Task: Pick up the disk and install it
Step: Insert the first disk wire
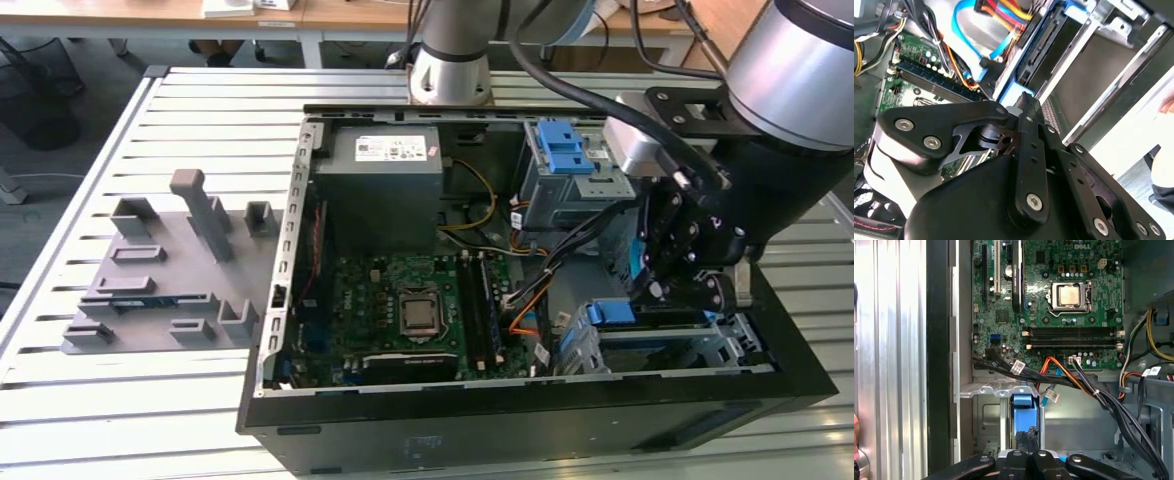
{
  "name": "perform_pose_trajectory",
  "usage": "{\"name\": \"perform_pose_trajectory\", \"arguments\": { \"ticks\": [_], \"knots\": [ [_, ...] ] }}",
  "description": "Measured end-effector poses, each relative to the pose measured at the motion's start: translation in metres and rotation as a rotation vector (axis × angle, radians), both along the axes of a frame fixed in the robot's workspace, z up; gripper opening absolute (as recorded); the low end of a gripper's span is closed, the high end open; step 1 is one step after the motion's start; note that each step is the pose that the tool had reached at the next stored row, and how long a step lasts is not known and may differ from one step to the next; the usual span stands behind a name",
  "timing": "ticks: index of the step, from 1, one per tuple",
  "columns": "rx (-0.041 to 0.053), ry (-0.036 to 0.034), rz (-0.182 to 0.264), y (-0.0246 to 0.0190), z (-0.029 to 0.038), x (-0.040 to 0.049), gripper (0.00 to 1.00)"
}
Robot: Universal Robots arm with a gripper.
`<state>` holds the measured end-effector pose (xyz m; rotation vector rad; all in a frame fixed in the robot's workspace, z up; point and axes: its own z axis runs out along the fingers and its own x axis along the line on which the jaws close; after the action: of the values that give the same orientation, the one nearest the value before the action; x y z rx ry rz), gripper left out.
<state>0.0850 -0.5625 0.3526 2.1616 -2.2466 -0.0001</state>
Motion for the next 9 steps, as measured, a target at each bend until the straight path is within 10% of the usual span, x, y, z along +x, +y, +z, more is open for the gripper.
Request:
{"name": "perform_pose_trajectory", "arguments": {
  "ticks": [9],
  "knots": [
    [0.0000, -0.0005, 0.001, 0.0004, 0.0039, 0.0068, 0.11]
  ]
}}
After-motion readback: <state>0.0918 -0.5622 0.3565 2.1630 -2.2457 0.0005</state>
